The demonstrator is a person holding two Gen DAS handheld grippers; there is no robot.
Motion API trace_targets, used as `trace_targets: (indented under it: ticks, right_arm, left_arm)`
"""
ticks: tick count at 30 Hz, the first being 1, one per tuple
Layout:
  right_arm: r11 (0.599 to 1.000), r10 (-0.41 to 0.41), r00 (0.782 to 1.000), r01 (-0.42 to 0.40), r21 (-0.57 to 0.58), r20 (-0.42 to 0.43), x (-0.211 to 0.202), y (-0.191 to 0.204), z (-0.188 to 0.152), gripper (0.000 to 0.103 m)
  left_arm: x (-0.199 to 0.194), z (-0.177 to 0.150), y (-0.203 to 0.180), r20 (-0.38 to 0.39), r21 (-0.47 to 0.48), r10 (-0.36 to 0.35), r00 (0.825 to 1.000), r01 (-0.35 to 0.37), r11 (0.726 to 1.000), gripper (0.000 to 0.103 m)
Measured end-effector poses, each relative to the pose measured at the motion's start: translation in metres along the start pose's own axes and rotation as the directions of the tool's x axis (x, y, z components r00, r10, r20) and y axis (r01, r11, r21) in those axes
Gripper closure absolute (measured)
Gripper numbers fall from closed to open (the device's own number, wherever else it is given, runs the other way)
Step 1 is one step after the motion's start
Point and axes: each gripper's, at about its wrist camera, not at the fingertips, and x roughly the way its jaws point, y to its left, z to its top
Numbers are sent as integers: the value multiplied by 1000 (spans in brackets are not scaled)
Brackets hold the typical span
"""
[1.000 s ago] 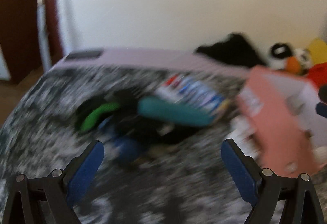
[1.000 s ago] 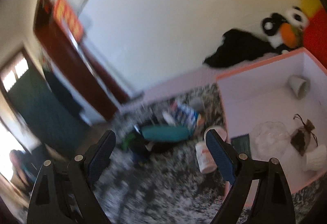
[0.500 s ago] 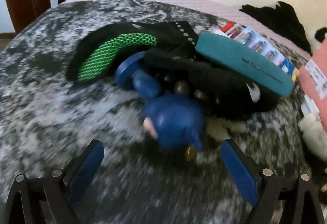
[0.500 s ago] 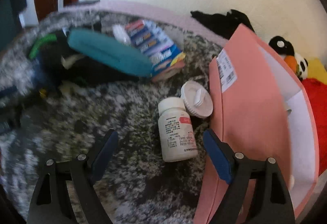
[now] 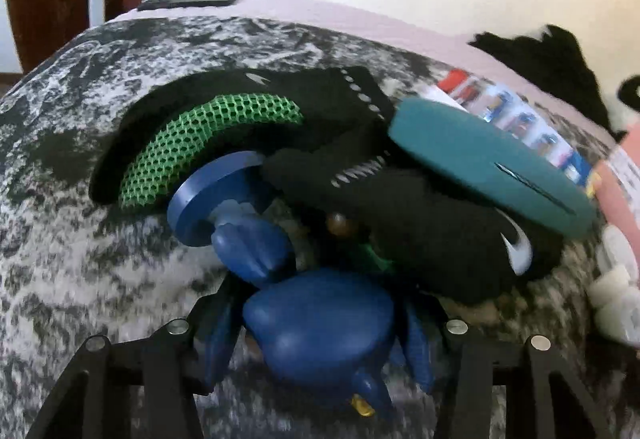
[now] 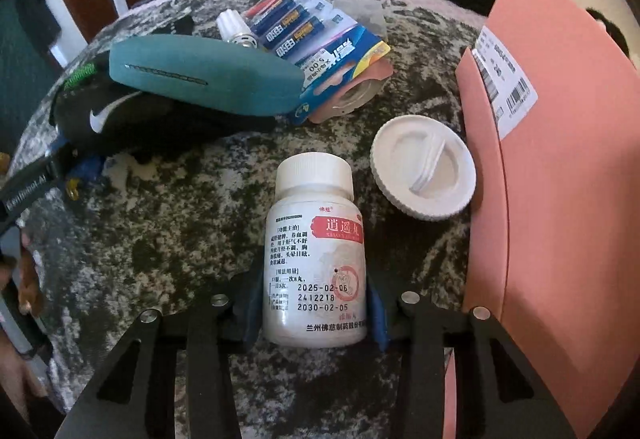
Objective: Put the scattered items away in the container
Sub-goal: 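Grasp the blue figurine with the left gripper while the right grasps the white pill bottle, then lower the figurine and pill bottle into the pink box and open both grippers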
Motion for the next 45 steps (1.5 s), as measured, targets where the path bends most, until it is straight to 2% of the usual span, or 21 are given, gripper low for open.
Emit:
trace_targets:
  ticks: [3, 6, 10, 15, 22, 28, 34, 41, 45]
  right_arm:
    - [997, 67, 998, -68, 23, 14, -12, -3, -1, 58]
    - [995, 98, 994, -99, 26, 57, -36, 0, -6, 58]
    - [989, 145, 983, -149, 26, 111, -66, 9, -13, 58]
    - [983, 182, 968, -183, -7, 172, -101, 27, -22, 58]
    - [974, 227, 937, -222, -48, 264, -144, 46, -25, 58]
    - [966, 258, 897, -251, -67, 359, -196, 46, -39, 58]
    - [962, 267, 848, -261, -78, 459, -251, 34, -55, 58]
    - [965, 243, 797, -258, -52, 553, -303, 3, -76, 58]
    - [969, 198, 765, -247, -4, 613, -333, -29, -90, 58]
  left_arm:
    - [-18, -8, 3, 1, -20, -14, 1000, 14, 1000, 44]
    - [-41, -14, 3, 18, -9, -4, 1000, 4, 1000, 44]
    - [-77, -11, 5, 79, -2, 5, 997, -5, 1000, 44]
    - [-123, -7, -2, 164, 14, 5, 986, -7, 1000, 44]
    - [-167, -12, -33, 228, 76, 16, 974, -34, 997, 44]
    - [-202, -14, -64, 275, 113, 1, 961, -33, 993, 44]
    - [-238, -10, -109, 342, 177, -30, 939, -34, 984, 44]
    - [-264, -3, -171, 379, 261, -114, 918, 12, 965, 44]
    - [-275, 1, -214, 395, 320, -176, 902, 44, 946, 44]
